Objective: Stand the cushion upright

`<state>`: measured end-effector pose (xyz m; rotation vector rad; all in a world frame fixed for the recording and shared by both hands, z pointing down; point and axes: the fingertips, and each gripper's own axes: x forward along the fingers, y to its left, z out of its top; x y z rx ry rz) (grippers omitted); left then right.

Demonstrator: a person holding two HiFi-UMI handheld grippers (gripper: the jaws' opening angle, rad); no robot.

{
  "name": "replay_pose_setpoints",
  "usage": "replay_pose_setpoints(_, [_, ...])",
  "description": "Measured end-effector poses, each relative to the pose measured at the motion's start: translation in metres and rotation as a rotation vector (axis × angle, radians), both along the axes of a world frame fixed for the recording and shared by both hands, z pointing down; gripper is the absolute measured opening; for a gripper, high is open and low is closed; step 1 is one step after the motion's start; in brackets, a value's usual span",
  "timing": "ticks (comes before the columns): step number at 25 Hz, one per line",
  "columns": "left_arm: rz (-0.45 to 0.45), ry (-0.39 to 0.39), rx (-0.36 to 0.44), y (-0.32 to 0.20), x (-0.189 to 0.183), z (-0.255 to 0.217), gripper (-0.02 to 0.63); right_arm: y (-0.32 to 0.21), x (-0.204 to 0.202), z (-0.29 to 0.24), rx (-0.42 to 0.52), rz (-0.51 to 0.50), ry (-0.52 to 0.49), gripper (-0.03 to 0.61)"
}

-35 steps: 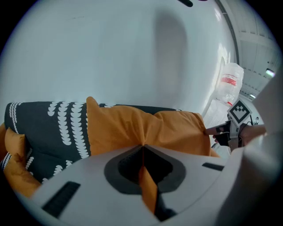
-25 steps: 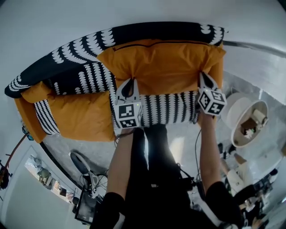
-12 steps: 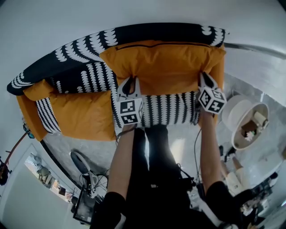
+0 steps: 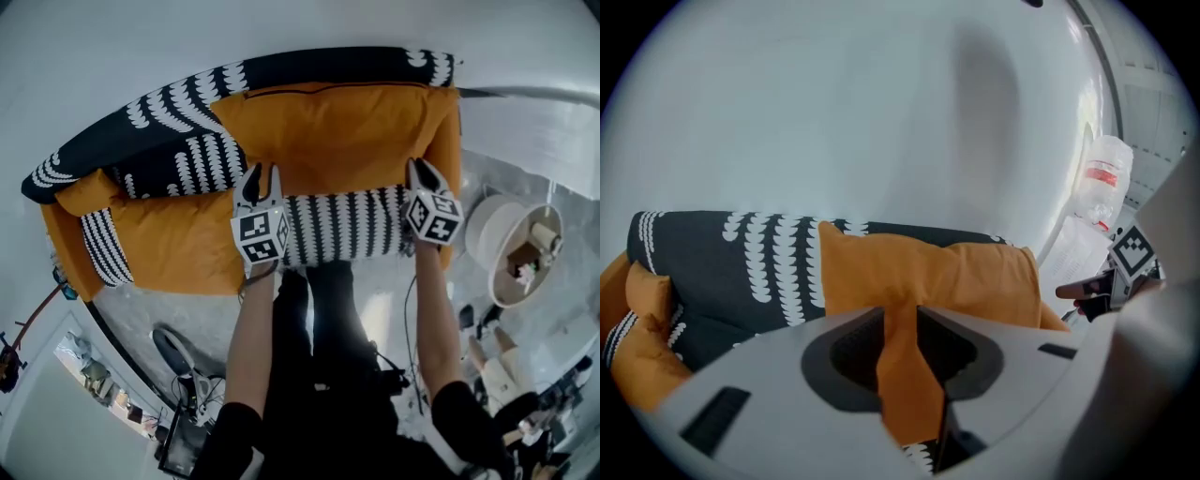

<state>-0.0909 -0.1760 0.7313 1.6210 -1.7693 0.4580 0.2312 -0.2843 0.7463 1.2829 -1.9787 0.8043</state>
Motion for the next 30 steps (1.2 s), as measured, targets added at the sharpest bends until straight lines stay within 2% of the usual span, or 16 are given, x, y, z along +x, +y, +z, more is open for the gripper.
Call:
replay_pose_setpoints(5, [-0.013, 0.001, 0.038, 0.025, -0.007, -0.034, 0.091, 0.025, -0.014, -0.037, 0.035, 0.004, -0.021, 0.054])
replay_pose_setpoints(7, [-0.009, 0.006, 0.060, 0.033, -0.006, -0.050, 0.091, 0.036, -0.019, -0.052, 0.051, 0.009, -0.040, 0.039])
replay_pose_setpoints(10, [0.006, 0.019, 0.096, 0.045, -0.005, -0.079, 0.086, 0.053, -0.025, -0.077, 0.071, 0.004, -0.012, 0.002])
replay_pose_setpoints(13, [0.026, 0.013, 0.147, 0.061, -0.004, -0.113, -0.002, 0.074, -0.041, -0.103, 0.097, -0.010, -0.026, -0.003])
replay_pose_setpoints(23, [0.108, 0.038, 0.253, 0.121, 0.016, -0.195, -0.002, 0.156, -0.075, -0.185, 0.219, 0.006, -0.069, -0.003])
replay_pose_setpoints(30, [0.164, 0.058, 0.307, 0.165, 0.028, -0.244, -0.002, 0.226, -0.080, -0.234, 0.281, 0.016, -0.082, -0.003])
